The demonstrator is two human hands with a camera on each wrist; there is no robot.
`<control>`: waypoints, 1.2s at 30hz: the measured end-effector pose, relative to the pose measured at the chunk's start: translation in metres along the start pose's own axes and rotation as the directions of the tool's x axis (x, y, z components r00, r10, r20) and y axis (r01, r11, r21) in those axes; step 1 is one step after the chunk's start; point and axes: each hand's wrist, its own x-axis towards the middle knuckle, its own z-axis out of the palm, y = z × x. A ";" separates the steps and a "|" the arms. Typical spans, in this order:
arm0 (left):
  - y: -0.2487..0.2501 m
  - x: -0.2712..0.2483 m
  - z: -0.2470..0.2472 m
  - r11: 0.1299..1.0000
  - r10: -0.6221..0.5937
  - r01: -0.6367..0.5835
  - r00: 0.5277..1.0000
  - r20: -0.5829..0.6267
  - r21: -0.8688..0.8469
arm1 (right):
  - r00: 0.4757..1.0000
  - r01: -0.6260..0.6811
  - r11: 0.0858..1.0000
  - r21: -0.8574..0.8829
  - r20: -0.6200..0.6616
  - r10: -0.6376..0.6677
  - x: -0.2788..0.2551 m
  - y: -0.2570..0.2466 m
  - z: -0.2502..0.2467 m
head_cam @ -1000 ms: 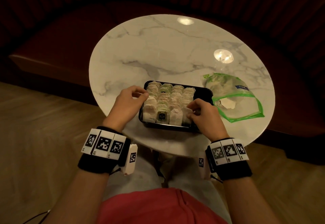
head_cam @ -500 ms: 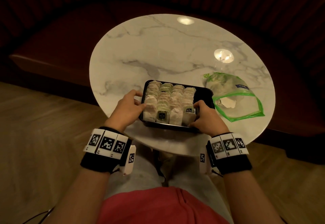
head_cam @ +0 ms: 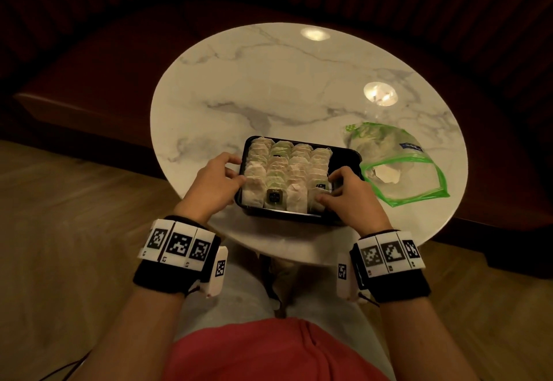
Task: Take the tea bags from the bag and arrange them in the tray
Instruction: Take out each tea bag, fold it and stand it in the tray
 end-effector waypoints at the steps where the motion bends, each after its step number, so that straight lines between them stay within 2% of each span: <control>1: 0.000 0.000 0.000 1.000 0.005 -0.005 1.000 -0.005 0.005 | 1.000 0.008 1.000 0.002 -0.026 -0.008 0.000 -0.002 -0.001; 7: 0.003 -0.002 0.002 1.000 0.005 -0.005 1.000 -0.023 0.011 | 0.989 0.008 1.000 0.029 -0.148 -0.004 0.003 -0.003 0.008; 10: 0.004 -0.003 0.001 0.998 0.028 -0.026 0.998 -0.051 0.053 | 0.986 0.014 1.000 0.027 -0.164 -0.009 0.001 -0.003 0.010; 13: 0.012 -0.004 0.000 0.986 0.103 -0.087 0.989 -0.110 0.143 | 0.987 0.039 0.999 -0.025 -0.156 -0.042 -0.005 -0.006 0.001; 17: 0.039 -0.013 0.013 0.956 0.269 -0.249 0.955 -0.126 0.155 | 0.989 0.068 0.995 -0.067 -0.128 -0.076 -0.017 -0.010 -0.027; 20: 0.062 -0.018 0.039 0.919 0.375 -0.368 0.927 -0.028 0.146 | 0.996 -0.009 0.997 -0.073 -0.087 0.003 -0.020 0.001 -0.055; 22: 0.073 -0.020 0.060 0.885 0.434 -0.441 0.898 0.076 0.147 | 0.992 -0.059 0.993 -0.099 -0.114 0.048 -0.017 0.015 -0.070; 25: 0.084 -0.020 0.092 0.828 0.485 -0.532 0.838 0.251 0.176 | 0.986 -0.068 0.988 -0.136 -0.163 0.045 -0.007 0.035 -0.082; 27: 0.092 -0.017 0.109 0.793 0.479 -0.572 0.797 0.367 0.207 | 0.985 -0.081 0.982 -0.172 -0.167 0.052 0.005 0.045 -0.083; 29: 0.100 -0.014 0.121 0.780 0.423 -0.570 0.784 0.454 0.259 | 0.986 -0.108 0.975 -0.192 -0.143 0.082 0.017 0.052 -0.082; 32: 0.105 -0.009 0.135 0.787 0.358 -0.547 0.782 0.510 0.286 | 0.986 -0.146 0.963 -0.228 -0.107 0.125 0.034 0.060 -0.078; 34: 0.104 -0.006 0.141 0.804 0.380 -0.543 0.783 0.493 0.243 | 0.978 -0.208 0.941 -0.269 -0.076 0.194 0.045 0.063 -0.075; 36: 0.102 -0.005 0.145 0.818 0.390 -0.531 0.795 0.464 0.223 | 0.959 -0.259 0.910 -0.324 0.025 0.282 0.057 0.066 -0.072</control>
